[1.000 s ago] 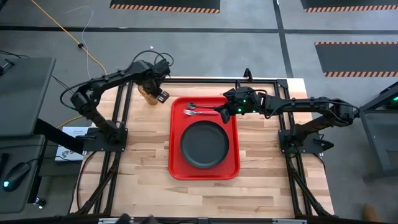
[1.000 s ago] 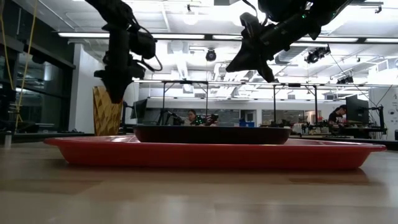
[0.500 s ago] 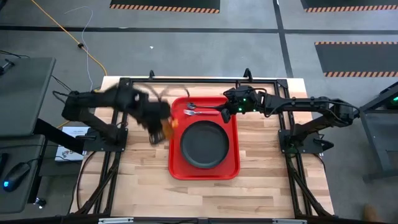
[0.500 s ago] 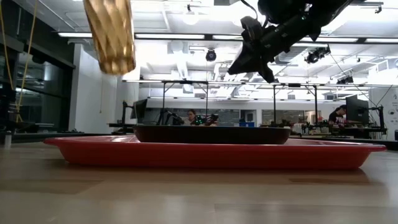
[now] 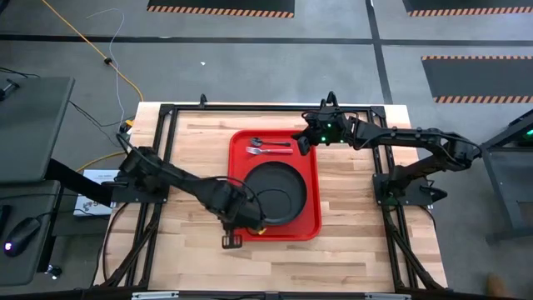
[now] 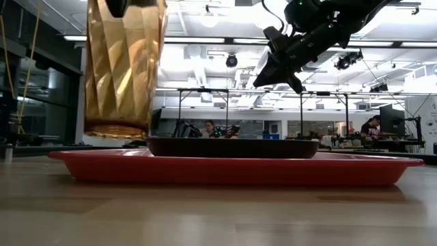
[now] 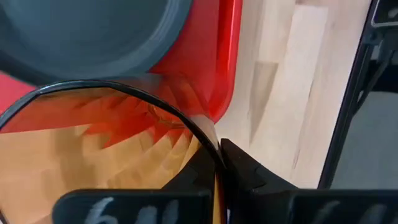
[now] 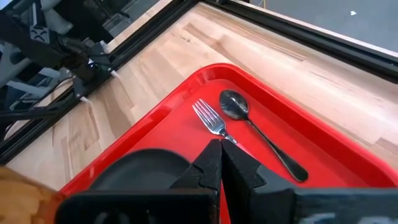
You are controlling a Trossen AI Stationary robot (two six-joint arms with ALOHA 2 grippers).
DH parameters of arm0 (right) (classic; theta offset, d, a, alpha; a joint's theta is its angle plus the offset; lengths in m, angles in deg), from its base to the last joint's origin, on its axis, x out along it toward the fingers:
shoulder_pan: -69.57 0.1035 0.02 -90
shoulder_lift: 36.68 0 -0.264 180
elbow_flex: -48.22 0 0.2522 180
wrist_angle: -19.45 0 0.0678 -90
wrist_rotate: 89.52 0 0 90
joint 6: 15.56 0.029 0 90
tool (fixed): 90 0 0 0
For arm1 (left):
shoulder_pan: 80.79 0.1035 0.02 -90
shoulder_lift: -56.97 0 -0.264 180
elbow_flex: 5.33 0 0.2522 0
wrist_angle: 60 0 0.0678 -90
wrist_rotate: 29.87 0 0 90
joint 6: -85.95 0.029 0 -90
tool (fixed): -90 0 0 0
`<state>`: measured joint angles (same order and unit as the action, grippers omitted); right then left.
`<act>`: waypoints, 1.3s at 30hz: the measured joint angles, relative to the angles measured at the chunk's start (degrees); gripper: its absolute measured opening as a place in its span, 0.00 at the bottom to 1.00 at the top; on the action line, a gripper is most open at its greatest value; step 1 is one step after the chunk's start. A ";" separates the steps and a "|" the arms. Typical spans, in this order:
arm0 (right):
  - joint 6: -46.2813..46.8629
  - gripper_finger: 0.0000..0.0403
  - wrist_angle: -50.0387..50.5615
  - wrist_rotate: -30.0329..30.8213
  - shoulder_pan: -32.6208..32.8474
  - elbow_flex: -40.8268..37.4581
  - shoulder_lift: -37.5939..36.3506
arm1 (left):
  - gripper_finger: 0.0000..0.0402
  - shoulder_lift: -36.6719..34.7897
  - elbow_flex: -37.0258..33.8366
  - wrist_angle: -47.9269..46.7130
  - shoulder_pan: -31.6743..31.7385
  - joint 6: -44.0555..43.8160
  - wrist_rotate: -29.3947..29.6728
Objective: Pick and place plate/cup/fork/spoon on tray
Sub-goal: Put the yellow cup on the bottom left of the red tray
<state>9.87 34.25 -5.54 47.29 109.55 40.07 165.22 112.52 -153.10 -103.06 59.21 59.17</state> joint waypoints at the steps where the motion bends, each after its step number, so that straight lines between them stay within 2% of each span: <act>1: 0.00 0.00 0.00 0.00 -0.18 0.00 0.00 | 0.00 0.08 0.00 0.75 -0.03 -0.05 0.10; 4: -0.06 0.00 0.00 0.00 -0.26 0.00 0.00 | 0.00 0.12 0.00 3.49 0.12 -0.20 0.36; 14: -0.44 0.00 -0.11 -0.26 -0.24 0.00 0.00 | 0.00 2.68 -0.17 1.45 -0.07 2.81 -0.10; 23: -0.44 0.00 -0.42 -0.46 -0.24 0.00 0.00 | 0.00 2.66 -0.17 1.20 -0.12 5.89 1.73; 39: -1.07 0.00 -1.29 -0.42 -0.24 0.00 0.00 | 0.01 5.73 -0.22 1.14 -1.29 5.85 1.61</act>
<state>8.80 32.96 -5.95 47.05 109.55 40.07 170.95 112.30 -151.96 -104.35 65.06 60.79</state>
